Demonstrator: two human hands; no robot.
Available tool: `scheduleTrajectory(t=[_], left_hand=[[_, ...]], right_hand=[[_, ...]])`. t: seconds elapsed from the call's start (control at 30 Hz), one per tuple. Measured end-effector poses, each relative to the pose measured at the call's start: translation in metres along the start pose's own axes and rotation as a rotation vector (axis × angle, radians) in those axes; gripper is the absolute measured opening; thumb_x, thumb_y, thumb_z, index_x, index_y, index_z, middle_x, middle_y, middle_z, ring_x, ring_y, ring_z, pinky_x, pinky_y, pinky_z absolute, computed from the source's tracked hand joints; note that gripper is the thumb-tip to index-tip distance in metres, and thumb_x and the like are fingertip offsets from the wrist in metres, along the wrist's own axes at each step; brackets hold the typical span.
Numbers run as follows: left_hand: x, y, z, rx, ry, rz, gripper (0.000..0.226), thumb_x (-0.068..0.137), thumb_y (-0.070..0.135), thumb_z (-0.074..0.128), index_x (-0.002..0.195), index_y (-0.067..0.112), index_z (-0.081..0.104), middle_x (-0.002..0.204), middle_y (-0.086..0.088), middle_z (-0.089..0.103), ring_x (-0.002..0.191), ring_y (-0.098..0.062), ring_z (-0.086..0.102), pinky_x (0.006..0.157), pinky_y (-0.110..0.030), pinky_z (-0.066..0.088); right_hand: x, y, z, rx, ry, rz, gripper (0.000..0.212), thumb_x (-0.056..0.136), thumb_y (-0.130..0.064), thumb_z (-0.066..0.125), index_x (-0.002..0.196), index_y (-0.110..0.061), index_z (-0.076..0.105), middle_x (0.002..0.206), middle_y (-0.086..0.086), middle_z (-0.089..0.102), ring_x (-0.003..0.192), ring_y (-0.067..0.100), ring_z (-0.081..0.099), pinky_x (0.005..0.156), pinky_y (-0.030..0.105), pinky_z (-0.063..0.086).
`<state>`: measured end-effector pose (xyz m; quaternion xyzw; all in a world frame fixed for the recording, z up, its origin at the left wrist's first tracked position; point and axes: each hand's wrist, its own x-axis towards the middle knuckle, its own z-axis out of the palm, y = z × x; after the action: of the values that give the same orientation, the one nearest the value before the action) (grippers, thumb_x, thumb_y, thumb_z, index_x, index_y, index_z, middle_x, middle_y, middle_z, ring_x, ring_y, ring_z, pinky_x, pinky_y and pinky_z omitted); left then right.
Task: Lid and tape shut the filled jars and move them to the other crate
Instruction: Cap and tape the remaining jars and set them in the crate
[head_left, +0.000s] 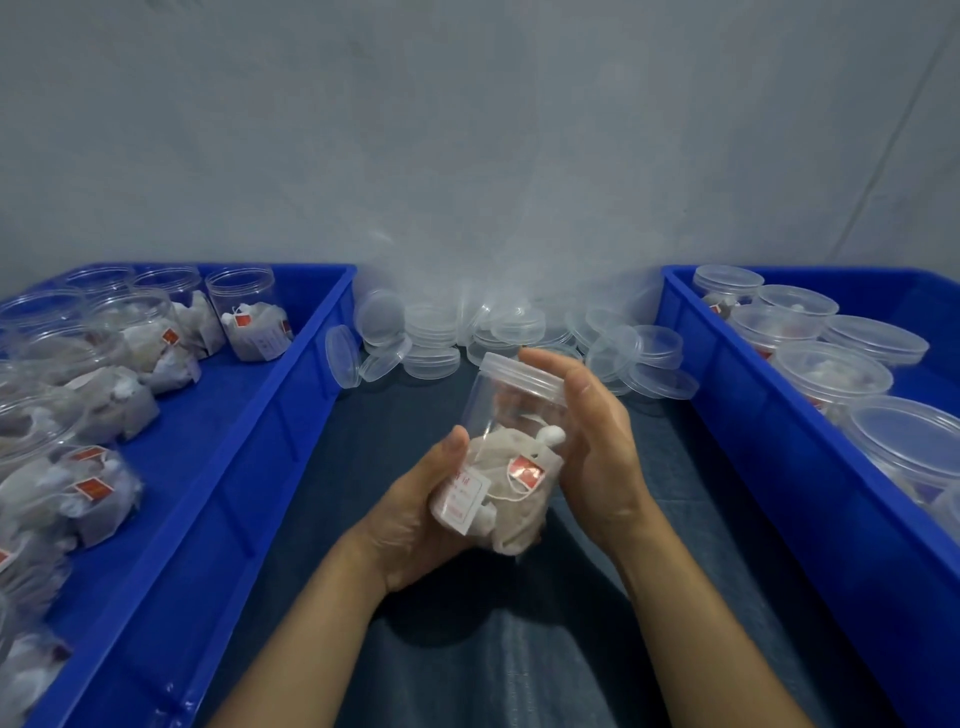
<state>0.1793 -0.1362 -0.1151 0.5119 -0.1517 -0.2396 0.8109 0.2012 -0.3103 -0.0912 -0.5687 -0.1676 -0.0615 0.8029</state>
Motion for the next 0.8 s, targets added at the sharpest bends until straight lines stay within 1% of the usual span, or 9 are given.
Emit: scheduleTrajectory(t=[0.13,0.23,0.3,0.37,0.47,0.53,0.6,0.7,0.8], left_hand=[[0.002,0.003,0.003,0.138,0.084,0.042,0.099,0.066,0.080,0.081,0.136,0.011,0.070,0.121,-0.019,0.071,0.105,-0.035,0.064,0.095,-0.052,0.048],[0.007,0.000,0.007,0.178,0.192,0.099,0.114,0.056,0.075,0.089,0.136,-0.001,0.064,0.112,-0.021,0.070,0.093,-0.030,0.065,0.076,-0.038,0.055],[0.009,-0.003,0.009,0.179,0.225,0.147,0.100,0.061,0.062,0.090,0.135,-0.001,0.065,0.111,-0.022,0.071,0.092,-0.029,0.068,0.072,-0.034,0.059],[0.009,-0.005,0.010,0.192,0.259,0.185,0.081,0.069,0.050,0.080,0.134,0.002,0.066,0.113,-0.023,0.073,0.096,-0.031,0.070,0.073,-0.035,0.061],[0.011,-0.009,0.013,0.250,0.297,0.229,0.074,0.072,0.047,0.077,0.131,0.005,0.067,0.116,-0.025,0.075,0.098,-0.031,0.073,0.078,-0.035,0.062],[0.012,-0.010,0.016,0.263,0.302,0.229,0.076,0.071,0.050,0.081,0.129,0.003,0.067,0.113,-0.023,0.075,0.096,-0.030,0.073,0.077,-0.034,0.061],[0.010,-0.008,0.015,0.217,0.269,0.174,0.086,0.066,0.063,0.088,0.126,0.003,0.070,0.111,-0.025,0.074,0.095,-0.033,0.070,0.079,-0.037,0.060],[0.002,0.000,0.009,0.050,0.106,-0.031,0.087,0.073,0.076,0.078,0.128,0.009,0.074,0.117,-0.027,0.071,0.104,-0.037,0.064,0.096,-0.049,0.052],[-0.003,0.005,0.002,-0.011,-0.033,-0.143,0.086,0.089,0.076,0.060,0.137,0.005,0.067,0.110,-0.023,0.071,0.094,-0.041,0.071,0.084,-0.047,0.059]], right_hand=[[0.001,-0.002,0.004,0.033,0.017,0.022,0.072,0.078,-0.061,0.081,0.126,-0.009,0.068,0.112,0.010,0.075,0.096,0.029,0.073,0.084,0.049,0.059],[0.002,-0.002,0.003,0.049,0.082,0.020,0.048,0.086,-0.040,0.075,0.118,-0.006,0.070,0.118,0.025,0.071,0.107,0.042,0.071,0.097,0.060,0.057],[0.002,-0.004,0.003,0.049,0.125,0.014,0.047,0.083,-0.040,0.076,0.113,-0.005,0.070,0.122,0.032,0.067,0.110,0.050,0.067,0.102,0.067,0.050],[0.003,-0.005,0.004,0.043,0.153,0.004,0.045,0.081,-0.039,0.077,0.109,-0.005,0.071,0.117,0.032,0.068,0.101,0.044,0.065,0.099,0.070,0.048],[0.003,-0.006,0.006,0.053,0.174,0.001,0.039,0.080,-0.040,0.078,0.103,-0.009,0.072,0.105,0.019,0.069,0.094,0.037,0.064,0.092,0.063,0.051],[0.004,-0.006,0.004,0.076,0.158,0.017,0.038,0.079,-0.041,0.080,0.101,-0.011,0.072,0.105,0.017,0.069,0.095,0.036,0.067,0.096,0.059,0.053],[0.003,-0.008,0.000,0.109,0.109,0.061,0.052,0.076,-0.049,0.085,0.105,-0.009,0.069,0.106,0.016,0.071,0.099,0.034,0.071,0.100,0.058,0.054],[0.002,-0.011,-0.006,0.108,0.000,0.129,0.099,0.059,-0.073,0.088,0.124,-0.003,0.063,0.118,0.018,0.072,0.105,0.030,0.073,0.100,0.053,0.053],[0.000,-0.014,-0.009,0.143,-0.097,0.157,0.099,0.063,-0.068,0.089,0.134,-0.006,0.061,0.134,0.026,0.065,0.115,0.036,0.069,0.106,0.051,0.052]])
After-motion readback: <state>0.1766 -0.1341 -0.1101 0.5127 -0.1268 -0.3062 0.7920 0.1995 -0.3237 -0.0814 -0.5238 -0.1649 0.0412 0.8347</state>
